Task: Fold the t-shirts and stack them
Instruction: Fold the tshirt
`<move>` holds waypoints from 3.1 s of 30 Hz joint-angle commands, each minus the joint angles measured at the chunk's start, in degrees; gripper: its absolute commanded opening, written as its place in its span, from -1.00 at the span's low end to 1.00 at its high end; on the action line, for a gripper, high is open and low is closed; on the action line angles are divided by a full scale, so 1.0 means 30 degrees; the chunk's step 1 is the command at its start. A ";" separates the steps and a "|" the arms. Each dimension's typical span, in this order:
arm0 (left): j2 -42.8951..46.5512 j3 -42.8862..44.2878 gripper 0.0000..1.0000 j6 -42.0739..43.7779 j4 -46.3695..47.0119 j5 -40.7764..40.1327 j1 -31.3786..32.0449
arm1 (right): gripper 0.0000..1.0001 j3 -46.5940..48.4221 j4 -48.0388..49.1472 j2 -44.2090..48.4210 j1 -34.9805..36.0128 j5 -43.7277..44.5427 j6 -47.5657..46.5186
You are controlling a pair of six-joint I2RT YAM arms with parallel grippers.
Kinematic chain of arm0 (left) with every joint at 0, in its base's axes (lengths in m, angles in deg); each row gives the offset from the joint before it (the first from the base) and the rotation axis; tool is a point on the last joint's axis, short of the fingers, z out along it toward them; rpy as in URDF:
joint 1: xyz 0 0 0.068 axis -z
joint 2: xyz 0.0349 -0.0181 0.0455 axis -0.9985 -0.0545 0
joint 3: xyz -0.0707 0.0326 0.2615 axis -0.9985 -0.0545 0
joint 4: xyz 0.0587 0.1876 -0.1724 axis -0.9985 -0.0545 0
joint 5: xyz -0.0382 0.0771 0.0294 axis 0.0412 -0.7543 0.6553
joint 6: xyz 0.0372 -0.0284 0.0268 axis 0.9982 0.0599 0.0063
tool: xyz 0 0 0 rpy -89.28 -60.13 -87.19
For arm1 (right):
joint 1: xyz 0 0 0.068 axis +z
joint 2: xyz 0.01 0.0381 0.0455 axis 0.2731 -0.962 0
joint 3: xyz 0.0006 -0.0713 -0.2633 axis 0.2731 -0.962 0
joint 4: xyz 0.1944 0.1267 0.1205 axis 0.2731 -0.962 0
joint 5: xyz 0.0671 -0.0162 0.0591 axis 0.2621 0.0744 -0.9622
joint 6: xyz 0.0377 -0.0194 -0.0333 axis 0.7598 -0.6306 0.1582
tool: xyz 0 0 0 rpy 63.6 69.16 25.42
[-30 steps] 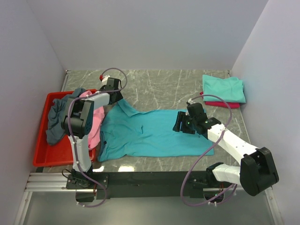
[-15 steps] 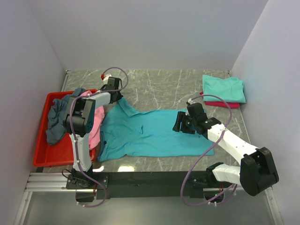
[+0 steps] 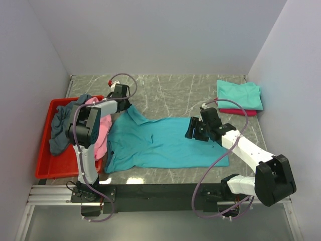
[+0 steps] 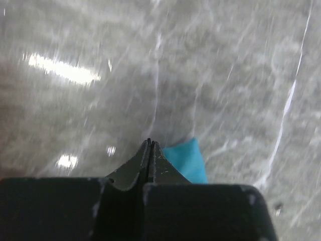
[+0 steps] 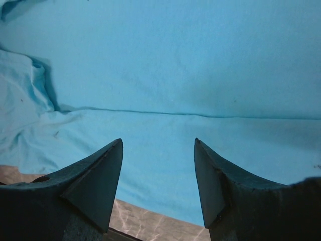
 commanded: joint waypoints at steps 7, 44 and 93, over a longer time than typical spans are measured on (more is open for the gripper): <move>0.4158 -0.2418 -0.99 -0.0273 -0.0391 0.0755 0.0139 | 0.31 0.1212 0.0507 -0.0414 -0.0374 0.0224 -0.0378; 0.1321 -0.0398 -0.17 0.0048 -0.1240 -0.0211 0.0139 | 0.31 0.0568 0.0800 -0.0297 -0.0550 0.0137 -0.0465; 0.3077 -0.0045 -0.99 0.1748 -0.3058 0.1282 0.0374 | 0.32 0.5868 0.0039 -0.5918 -0.4091 0.5584 -0.1520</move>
